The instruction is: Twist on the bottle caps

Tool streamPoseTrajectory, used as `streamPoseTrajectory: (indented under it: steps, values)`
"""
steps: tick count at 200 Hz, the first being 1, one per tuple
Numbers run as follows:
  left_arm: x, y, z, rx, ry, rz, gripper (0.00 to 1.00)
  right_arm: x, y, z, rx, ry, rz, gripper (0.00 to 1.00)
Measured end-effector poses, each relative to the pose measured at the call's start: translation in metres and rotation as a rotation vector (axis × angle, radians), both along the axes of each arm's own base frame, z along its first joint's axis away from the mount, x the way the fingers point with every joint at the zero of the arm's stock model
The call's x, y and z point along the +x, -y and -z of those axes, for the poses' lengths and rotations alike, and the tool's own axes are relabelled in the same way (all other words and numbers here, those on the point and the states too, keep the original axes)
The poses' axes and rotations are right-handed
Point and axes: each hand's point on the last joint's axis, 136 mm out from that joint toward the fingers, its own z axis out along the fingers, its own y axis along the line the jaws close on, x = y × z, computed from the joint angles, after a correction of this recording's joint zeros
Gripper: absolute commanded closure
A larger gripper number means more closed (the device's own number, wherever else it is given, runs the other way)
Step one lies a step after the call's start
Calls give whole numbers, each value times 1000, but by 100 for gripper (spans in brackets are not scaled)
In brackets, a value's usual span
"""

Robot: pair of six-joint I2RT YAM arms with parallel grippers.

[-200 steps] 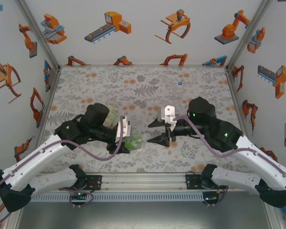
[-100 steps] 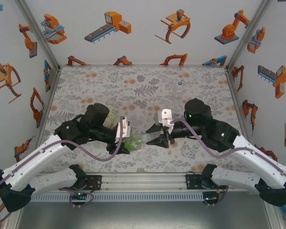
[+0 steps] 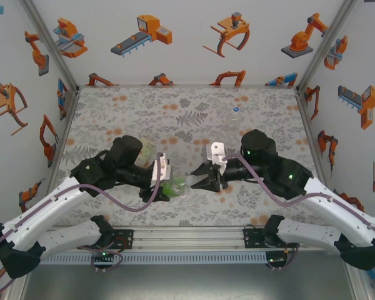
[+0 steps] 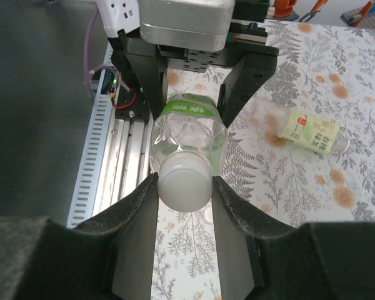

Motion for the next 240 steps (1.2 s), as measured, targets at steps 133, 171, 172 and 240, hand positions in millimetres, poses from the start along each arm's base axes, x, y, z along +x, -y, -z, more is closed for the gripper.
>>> streamPoseTrajectory:
  steps: [133,171,172,240]
  values:
    - [60,-9,8,70,172,-295,95,100,11,36,227,-950,799,100]
    - [71,-12,14,100,200,-348,71,112,12,49,274,-1086,891,100]
    - [71,-12,14,100,200,-348,69,112,12,49,275,-1088,892,100]
    - [80,-12,1,44,219,-411,11,120,17,79,195,-1098,1009,100]
